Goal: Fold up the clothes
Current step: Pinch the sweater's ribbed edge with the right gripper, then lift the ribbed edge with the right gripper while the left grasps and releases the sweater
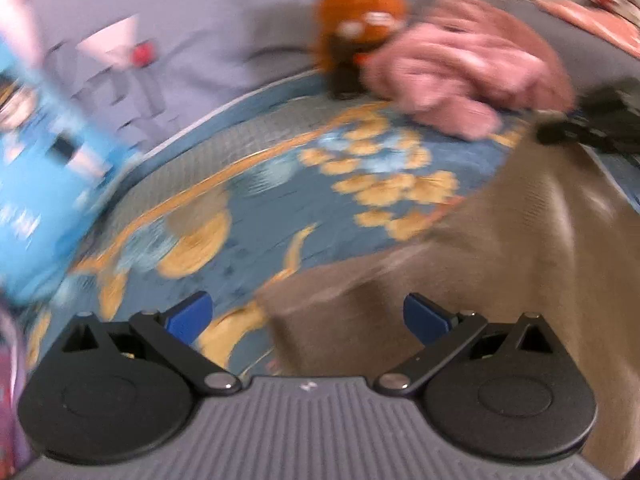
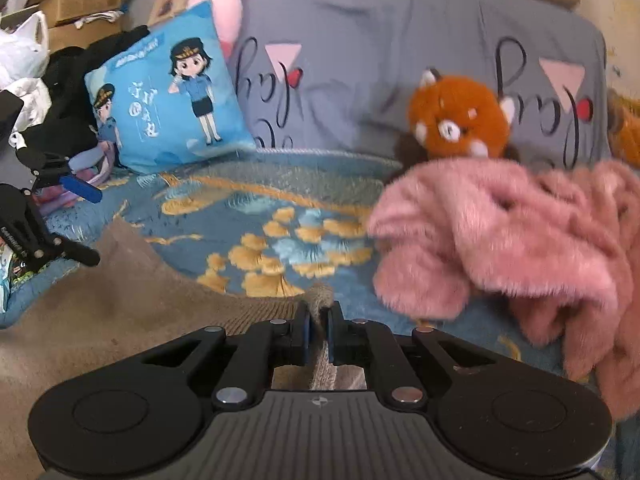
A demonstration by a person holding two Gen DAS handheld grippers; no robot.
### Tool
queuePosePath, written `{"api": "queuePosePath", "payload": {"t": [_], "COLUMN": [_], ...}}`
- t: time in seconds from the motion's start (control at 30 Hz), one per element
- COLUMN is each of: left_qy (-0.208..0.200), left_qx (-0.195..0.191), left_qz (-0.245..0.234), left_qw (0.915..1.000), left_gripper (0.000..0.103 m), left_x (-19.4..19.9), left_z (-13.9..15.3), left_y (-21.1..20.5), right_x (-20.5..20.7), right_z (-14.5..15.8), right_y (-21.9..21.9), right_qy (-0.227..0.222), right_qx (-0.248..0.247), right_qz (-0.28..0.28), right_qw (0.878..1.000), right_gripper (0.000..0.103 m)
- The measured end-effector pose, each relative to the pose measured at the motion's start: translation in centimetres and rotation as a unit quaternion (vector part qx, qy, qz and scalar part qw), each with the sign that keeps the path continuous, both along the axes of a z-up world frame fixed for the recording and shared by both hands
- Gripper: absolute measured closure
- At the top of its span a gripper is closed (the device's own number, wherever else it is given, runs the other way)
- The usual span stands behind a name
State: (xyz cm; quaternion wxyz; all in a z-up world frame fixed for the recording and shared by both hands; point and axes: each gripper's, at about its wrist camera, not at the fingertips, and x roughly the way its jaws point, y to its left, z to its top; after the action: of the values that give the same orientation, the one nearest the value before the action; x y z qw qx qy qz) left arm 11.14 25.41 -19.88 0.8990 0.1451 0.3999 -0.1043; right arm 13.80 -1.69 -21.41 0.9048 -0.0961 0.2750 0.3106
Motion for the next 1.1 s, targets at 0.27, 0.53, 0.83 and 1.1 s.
{"api": "queuePosePath", "payload": {"t": [0.27,0.53,0.83,1.1], "left_qy": [0.040,0.067,0.050,-0.001], "left_qx": [-0.109,-0.126,-0.145,-0.126], "left_qz": [-0.046,-0.030,0.000,0.035], "left_qw": [0.9922,0.9892,0.9881,0.9914], "left_gripper": [0.000,0.010,0.059,0.086], "left_x": [0.8,1.7,0.8,-1.3], "left_z": [-0.5,-1.9,-1.4,-0.2], "left_y": [1.6,3.1,4.2,4.0], "right_x": [0.0,0.1,-0.1,-0.7], "right_z": [-0.8,-0.9,-1.0,-0.8], "right_y": [-0.5,-0.7,-0.9,-1.0], "right_qy": [0.015,0.020,0.026,0.021], "right_qx": [0.010,0.014,0.020,0.021], "right_qz": [-0.004,-0.007,-0.012,-0.013], "right_qw": [1.000,1.000,0.999,0.999], "right_gripper": [0.095,0.095,0.095,0.094]}}
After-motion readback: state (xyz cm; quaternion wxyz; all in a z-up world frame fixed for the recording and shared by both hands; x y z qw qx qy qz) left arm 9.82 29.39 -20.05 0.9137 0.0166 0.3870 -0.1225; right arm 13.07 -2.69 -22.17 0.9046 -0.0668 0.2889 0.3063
